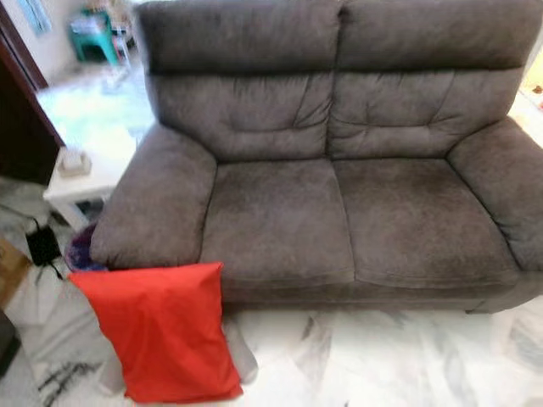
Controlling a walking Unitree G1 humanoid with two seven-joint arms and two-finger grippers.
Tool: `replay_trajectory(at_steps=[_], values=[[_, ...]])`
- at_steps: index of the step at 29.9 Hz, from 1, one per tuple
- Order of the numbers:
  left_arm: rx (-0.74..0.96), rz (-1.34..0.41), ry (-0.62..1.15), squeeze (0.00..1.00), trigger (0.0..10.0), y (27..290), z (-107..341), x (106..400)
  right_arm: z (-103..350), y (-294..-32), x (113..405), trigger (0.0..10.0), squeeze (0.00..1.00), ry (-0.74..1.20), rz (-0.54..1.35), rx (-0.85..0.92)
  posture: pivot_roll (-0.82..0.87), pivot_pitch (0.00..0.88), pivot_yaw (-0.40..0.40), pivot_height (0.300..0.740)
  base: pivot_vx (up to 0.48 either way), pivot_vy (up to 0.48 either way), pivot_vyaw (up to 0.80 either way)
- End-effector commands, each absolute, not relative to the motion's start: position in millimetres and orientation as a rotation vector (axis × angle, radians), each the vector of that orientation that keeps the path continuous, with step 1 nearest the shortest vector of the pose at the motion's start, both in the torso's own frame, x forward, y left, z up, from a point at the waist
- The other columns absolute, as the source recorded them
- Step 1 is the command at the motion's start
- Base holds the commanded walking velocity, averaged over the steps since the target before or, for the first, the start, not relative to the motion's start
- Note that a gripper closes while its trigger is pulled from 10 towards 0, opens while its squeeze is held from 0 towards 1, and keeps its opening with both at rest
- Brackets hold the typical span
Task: Move the pillow to the sofa from floor
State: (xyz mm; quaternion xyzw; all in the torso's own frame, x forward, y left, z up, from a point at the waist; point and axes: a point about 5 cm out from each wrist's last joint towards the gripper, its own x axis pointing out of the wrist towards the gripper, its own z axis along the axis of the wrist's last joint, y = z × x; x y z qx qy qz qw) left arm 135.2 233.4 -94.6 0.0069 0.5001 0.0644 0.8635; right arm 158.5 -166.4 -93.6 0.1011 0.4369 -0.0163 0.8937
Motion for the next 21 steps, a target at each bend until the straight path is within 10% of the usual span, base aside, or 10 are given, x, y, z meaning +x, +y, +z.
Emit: replay_trajectory(at_steps=[1,21], values=[[0.013,0.143,1.067,0.00,10.0,234.5,-96.7,128.5,-94.7,-171.9,154.9,10.0,0.00,0.917,-0.040,0.185,0.07,0.119,0.051,0.740,0.000,0.000,0.80],[0.010,0.133,1.063,0.00,10.0,234.7,-96.2,129.8,-94.8,-167.4,154.9,10.0,0.00,0.914,-0.029,0.186,0.07,0.103,0.054,0.740,0.000,0.000,0.80]])
